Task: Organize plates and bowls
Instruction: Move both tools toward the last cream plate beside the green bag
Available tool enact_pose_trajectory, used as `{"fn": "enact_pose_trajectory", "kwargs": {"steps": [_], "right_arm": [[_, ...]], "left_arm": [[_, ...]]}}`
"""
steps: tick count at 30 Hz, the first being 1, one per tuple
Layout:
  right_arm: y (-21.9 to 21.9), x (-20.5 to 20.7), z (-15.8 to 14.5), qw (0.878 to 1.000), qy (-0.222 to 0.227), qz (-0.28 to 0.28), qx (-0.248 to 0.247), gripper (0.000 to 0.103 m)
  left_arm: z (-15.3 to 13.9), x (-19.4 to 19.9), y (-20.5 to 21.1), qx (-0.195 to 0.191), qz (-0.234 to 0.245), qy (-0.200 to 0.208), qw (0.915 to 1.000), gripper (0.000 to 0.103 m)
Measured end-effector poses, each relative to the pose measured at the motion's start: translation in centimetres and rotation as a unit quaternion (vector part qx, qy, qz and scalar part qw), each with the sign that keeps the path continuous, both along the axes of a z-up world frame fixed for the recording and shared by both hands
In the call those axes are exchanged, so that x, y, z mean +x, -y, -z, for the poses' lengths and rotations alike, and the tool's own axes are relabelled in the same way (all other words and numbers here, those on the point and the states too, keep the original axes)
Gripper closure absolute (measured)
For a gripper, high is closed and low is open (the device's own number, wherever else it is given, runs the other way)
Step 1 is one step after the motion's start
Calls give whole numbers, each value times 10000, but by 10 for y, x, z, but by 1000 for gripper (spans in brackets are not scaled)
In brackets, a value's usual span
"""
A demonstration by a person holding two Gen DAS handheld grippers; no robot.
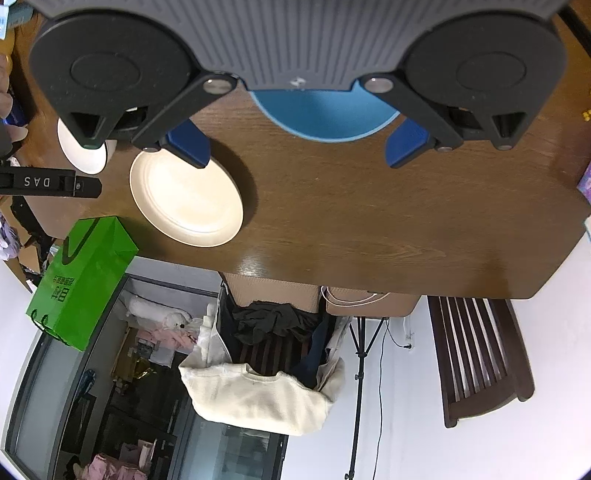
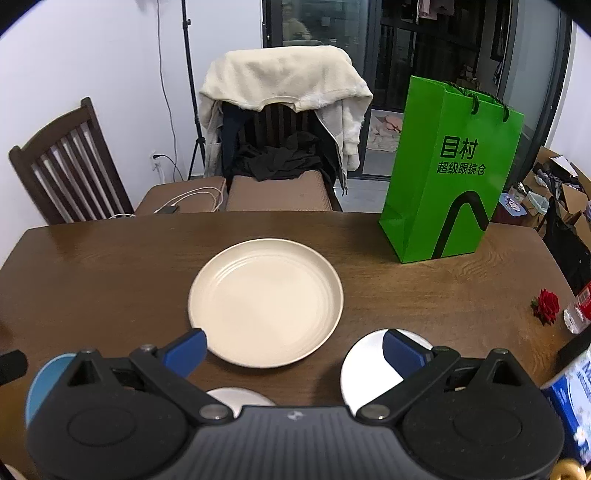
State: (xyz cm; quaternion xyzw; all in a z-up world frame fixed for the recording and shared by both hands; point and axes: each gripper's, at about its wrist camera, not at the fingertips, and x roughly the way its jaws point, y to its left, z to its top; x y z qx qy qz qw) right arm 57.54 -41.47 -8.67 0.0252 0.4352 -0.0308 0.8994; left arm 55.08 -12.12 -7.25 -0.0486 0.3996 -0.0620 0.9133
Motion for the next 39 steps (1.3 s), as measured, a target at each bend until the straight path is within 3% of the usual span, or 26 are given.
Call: {"fn": "enact_pose_trajectory", "kwargs": {"steps": [9,16,21,27,29,32,36,39], "right_arm": [[36,40,27,9999,-120,-27,13,4],[64,71,48,9996,-201,-9,178,14],[78,88,70,9988,-287,39,391,16],[82,100,91,9984,-339,-38,459,22],[85,106,99,9973,-457,-54,566,34],[87,112,109,9964,-559,-59,627,43],[87,118,117,9959,-623,-63,658,47],[86,123,123,9953,-708,-90,650,56]], "left_arm": [[6,43,40,178,-43,120,9998,0],[15,84,71,352,-131,98,9992,0],[40,114,98,649,-176,-185,9976,1],[73,143,112,763,-360,-720,9938,18],[83,147,116,780,-391,-823,9928,27],[95,154,122,890,-394,-892,9912,28],[106,160,127,851,-424,-1044,9900,43],[112,164,129,799,-404,-1155,9893,52]]}}
